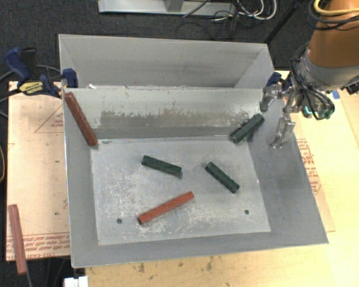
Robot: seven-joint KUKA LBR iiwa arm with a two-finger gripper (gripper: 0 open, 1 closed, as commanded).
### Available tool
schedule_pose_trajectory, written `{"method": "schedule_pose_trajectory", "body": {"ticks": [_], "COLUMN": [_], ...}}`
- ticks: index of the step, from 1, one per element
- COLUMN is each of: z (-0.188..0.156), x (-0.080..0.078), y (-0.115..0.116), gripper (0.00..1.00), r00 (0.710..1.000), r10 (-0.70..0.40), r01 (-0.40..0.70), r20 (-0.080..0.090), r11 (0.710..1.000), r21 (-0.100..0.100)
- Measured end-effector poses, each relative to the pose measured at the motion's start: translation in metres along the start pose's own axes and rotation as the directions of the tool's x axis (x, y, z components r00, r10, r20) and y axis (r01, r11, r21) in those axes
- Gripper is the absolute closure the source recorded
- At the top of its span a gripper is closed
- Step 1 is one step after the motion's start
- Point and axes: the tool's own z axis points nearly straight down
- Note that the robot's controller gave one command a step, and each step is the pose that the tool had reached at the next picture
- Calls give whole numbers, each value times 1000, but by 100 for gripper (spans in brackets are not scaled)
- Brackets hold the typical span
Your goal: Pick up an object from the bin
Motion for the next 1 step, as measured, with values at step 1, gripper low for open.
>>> {"method": "schedule_pose_trajectory", "body": {"ticks": [1], "z": [164], "x": [11], "y": [24], "gripper": [0], "r00": [990], "r10": [-144], "r01": [144], "r20": [-1], "r11": [990], "r21": [-2]}}
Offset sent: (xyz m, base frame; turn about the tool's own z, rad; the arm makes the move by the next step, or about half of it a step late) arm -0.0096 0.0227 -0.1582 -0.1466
